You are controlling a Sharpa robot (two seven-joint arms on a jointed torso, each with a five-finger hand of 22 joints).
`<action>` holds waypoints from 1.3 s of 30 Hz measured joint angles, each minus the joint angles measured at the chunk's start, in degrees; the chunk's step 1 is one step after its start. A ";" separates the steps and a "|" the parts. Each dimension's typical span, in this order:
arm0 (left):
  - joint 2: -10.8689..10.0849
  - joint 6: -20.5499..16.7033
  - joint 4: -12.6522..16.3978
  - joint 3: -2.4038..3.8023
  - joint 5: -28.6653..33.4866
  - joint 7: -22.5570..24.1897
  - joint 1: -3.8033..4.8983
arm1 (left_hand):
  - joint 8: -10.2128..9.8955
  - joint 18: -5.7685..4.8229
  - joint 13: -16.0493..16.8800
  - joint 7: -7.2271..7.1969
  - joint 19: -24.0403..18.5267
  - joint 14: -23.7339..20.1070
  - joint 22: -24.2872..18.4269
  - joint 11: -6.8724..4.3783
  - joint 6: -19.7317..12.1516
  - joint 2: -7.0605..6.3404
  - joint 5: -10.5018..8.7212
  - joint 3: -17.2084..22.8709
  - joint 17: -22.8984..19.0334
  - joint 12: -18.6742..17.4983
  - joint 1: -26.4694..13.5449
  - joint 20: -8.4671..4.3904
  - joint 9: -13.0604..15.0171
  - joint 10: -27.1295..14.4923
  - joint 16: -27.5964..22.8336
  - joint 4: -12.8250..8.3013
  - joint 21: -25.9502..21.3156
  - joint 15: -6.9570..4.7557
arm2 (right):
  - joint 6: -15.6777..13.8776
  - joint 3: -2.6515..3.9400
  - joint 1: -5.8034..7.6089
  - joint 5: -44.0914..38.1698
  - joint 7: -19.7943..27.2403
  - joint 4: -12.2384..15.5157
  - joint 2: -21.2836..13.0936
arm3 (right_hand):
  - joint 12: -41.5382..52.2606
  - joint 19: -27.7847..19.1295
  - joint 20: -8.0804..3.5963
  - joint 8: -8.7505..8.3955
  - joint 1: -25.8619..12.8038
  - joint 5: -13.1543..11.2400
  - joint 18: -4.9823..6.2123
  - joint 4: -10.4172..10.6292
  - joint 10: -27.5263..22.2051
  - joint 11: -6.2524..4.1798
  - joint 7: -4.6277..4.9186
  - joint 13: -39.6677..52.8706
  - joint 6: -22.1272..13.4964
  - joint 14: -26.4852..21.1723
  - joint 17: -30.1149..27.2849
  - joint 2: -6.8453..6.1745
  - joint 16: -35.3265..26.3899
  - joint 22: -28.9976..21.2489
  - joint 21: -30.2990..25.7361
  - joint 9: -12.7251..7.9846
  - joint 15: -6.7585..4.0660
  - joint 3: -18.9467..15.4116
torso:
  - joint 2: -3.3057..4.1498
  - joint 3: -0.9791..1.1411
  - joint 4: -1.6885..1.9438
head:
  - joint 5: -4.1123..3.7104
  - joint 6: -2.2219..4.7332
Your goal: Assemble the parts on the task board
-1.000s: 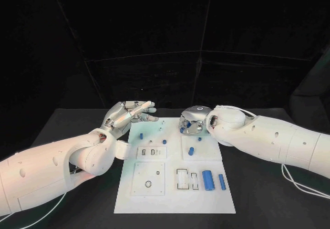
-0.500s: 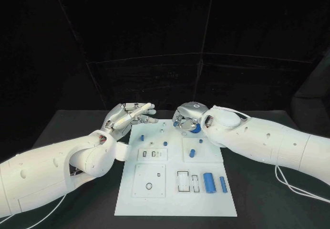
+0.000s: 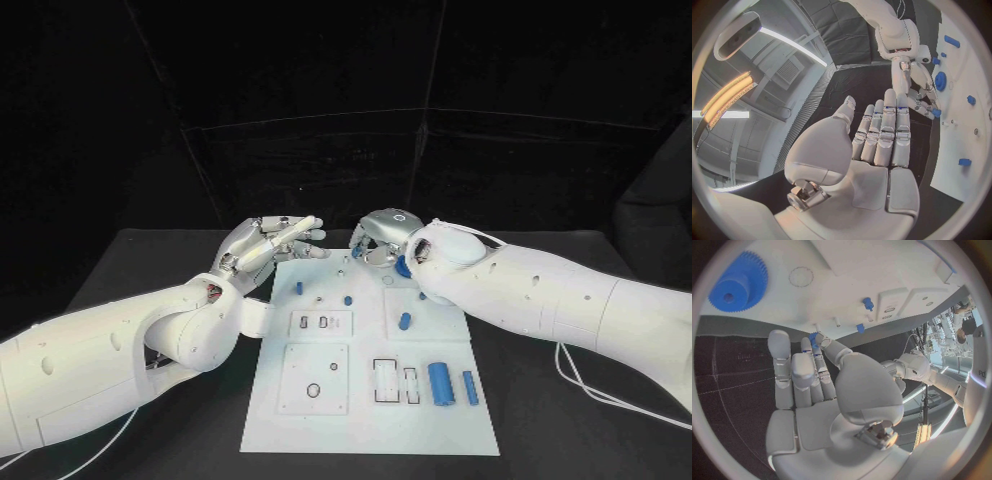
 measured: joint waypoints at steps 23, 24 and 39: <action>-0.09 0.01 -0.31 0.00 0.12 0.00 0.14 | 0.00 0.00 0.01 0.00 0.00 0.00 -0.01 0.00 0.00 0.00 0.00 0.00 -0.01 0.00 0.00 0.00 0.00 0.00 0.00 0.00 0.00 0.00 | 1.47 -0.01 0.00 0.51 0.00 -4.91 4.46 | 0.00 0.00 0.00 -0.29 -0.29 -0.01 0.00 0.24 -0.21 0.21 0.18 -0.05 -0.22 0.00 0.22 -0.29 0.32 0.18 0.23 -0.08 0.00 0.25 | 0.04 -0.01 -0.02 | -0.02 -0.71; -0.08 0.01 -0.31 0.00 0.12 0.00 0.14 | 0.00 0.00 0.01 0.00 0.00 0.00 -0.01 0.00 0.00 0.00 0.00 0.00 -0.01 0.00 0.00 0.00 0.00 0.00 0.00 0.00 0.00 0.00 | 1.63 -0.01 0.00 0.52 0.00 -5.07 4.60 | 0.00 0.00 0.00 -0.29 -0.29 0.00 0.00 0.24 -0.21 0.21 0.18 -0.05 -0.22 0.00 0.21 -0.29 0.32 0.18 0.23 -0.08 0.00 0.25 | 0.04 -0.02 -0.02 | -0.02 -0.73; -0.01 0.02 -0.34 0.00 0.15 0.00 0.18 | 0.00 -0.01 0.02 0.00 0.00 0.00 -0.01 0.00 0.00 0.00 0.00 0.00 -0.02 0.00 0.00 0.00 0.00 0.00 0.00 0.00 0.00 0.00 | 4.01 -0.02 -0.02 0.42 -0.51 -6.92 6.13 | -0.04 -0.26 0.25 -0.31 -0.52 -0.01 0.00 0.72 -0.48 0.43 0.44 -0.10 -0.60 0.00 0.18 -0.52 0.32 0.15 0.23 -0.12 0.00 0.43 | 0.03 -0.04 -0.01 | 0.29 -1.09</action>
